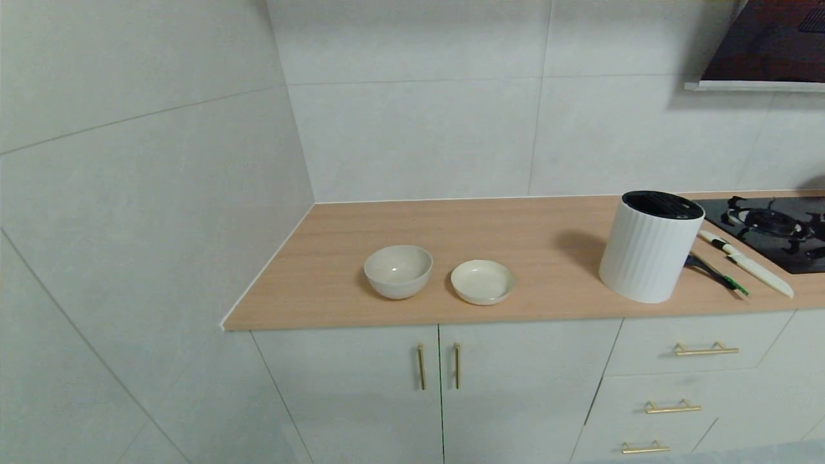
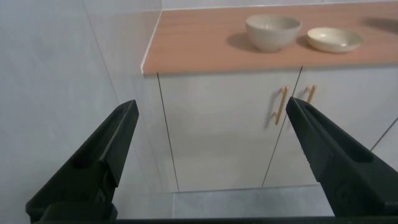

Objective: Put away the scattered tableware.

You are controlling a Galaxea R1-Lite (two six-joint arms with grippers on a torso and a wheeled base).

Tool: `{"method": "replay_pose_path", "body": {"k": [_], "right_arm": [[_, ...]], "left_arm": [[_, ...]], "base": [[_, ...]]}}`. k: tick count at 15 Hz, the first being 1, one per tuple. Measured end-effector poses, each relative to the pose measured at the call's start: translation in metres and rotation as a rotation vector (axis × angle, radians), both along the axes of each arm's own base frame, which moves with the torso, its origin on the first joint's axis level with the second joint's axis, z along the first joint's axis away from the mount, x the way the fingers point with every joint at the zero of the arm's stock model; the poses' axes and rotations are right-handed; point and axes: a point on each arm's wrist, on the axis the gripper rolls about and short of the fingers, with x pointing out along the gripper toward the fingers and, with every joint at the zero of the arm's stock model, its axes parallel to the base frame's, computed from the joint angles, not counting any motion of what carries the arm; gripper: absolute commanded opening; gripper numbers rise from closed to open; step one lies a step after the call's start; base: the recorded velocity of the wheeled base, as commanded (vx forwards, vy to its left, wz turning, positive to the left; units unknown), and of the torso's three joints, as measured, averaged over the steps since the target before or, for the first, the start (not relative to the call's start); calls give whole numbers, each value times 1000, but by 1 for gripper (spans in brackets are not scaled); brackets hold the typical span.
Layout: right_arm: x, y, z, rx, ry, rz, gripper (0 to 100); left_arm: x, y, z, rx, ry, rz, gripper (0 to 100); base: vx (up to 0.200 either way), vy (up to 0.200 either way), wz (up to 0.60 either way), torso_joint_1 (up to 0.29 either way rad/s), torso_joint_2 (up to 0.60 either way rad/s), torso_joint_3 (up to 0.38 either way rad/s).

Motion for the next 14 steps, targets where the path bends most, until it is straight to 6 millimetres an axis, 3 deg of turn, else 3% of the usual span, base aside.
{"method": "replay_pose_path", "body": {"k": [14], "right_arm": [[0, 0, 0, 1, 0, 0, 100]], "left_arm": [[0, 0, 0, 0, 0, 0, 100]], "base": [[0, 0, 0, -228, 529, 300]]}}
